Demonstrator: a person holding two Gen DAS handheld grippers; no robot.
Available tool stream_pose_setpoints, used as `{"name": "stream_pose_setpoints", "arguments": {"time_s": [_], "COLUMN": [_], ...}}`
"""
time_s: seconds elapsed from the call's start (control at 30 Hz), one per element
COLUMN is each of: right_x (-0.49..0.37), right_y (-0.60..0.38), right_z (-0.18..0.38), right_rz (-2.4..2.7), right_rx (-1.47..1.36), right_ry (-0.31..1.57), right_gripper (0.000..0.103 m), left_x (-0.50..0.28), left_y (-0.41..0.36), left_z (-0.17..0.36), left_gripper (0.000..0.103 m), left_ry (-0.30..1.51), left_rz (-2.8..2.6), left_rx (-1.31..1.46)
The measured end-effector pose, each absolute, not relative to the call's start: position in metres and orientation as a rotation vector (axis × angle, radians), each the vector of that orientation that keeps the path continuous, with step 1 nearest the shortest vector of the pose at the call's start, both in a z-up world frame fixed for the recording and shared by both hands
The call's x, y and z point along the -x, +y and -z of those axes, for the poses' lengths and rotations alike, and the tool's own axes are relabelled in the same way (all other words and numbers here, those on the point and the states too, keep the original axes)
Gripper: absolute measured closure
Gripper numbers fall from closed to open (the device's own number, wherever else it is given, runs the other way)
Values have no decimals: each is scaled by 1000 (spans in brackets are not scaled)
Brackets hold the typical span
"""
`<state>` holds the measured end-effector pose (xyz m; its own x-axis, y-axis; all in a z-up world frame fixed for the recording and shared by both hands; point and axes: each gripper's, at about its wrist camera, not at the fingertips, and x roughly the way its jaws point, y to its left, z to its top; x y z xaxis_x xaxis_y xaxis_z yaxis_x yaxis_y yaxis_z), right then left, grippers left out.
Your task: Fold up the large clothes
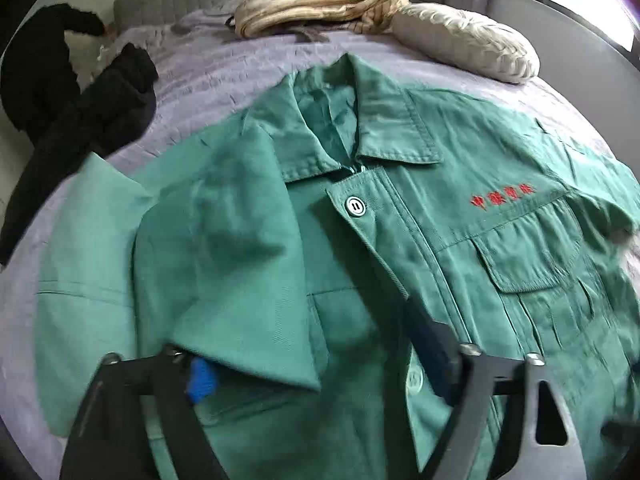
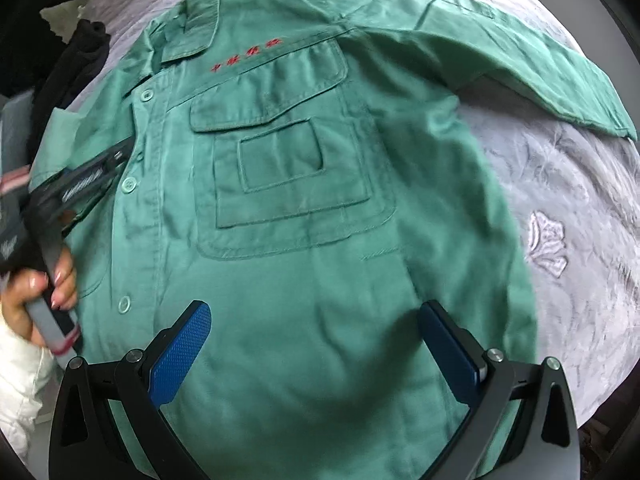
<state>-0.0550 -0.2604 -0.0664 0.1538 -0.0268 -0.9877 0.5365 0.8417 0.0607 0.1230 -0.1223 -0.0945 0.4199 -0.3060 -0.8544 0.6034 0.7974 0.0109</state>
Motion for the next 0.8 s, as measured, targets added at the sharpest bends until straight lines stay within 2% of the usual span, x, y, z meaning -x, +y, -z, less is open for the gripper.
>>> {"name": "stream_pose_setpoints", "arguments": {"time_s": [0.23, 0.4, 0.5, 0.7, 0.73, 0.77, 0.8], "right_x": [-31, -89, -125, -138, -139, -127, -124], "right_y": [-235, -164, -126, -81, -81, -88, -98], "right_z": [48, 41, 57, 106, 105, 96, 87], "right_rz": [274, 101, 40, 118, 93, 78, 94], "right_rx": [-247, -27, 93, 479, 450, 402, 351], "right_ry": [1277, 1199, 1178, 1162, 1138, 1132, 1128], "right_gripper": [0, 0, 0, 1, 10, 52, 83], "left_x": [-101, -104, -125, -149, -152, -152, -153], "left_y": [-25, 50, 72, 88, 90, 93, 96], "left_z": [71, 92, 109, 126, 128, 129, 131], "left_gripper": [17, 17, 17, 17, 17, 17, 17], "left_ry": [937, 969, 1014, 1011, 1018, 1028, 1029], "left_rz": [440, 219, 163, 75, 70, 67, 61], "left_rx": [-320, -315, -265, -192, -173, -153, -135]}}
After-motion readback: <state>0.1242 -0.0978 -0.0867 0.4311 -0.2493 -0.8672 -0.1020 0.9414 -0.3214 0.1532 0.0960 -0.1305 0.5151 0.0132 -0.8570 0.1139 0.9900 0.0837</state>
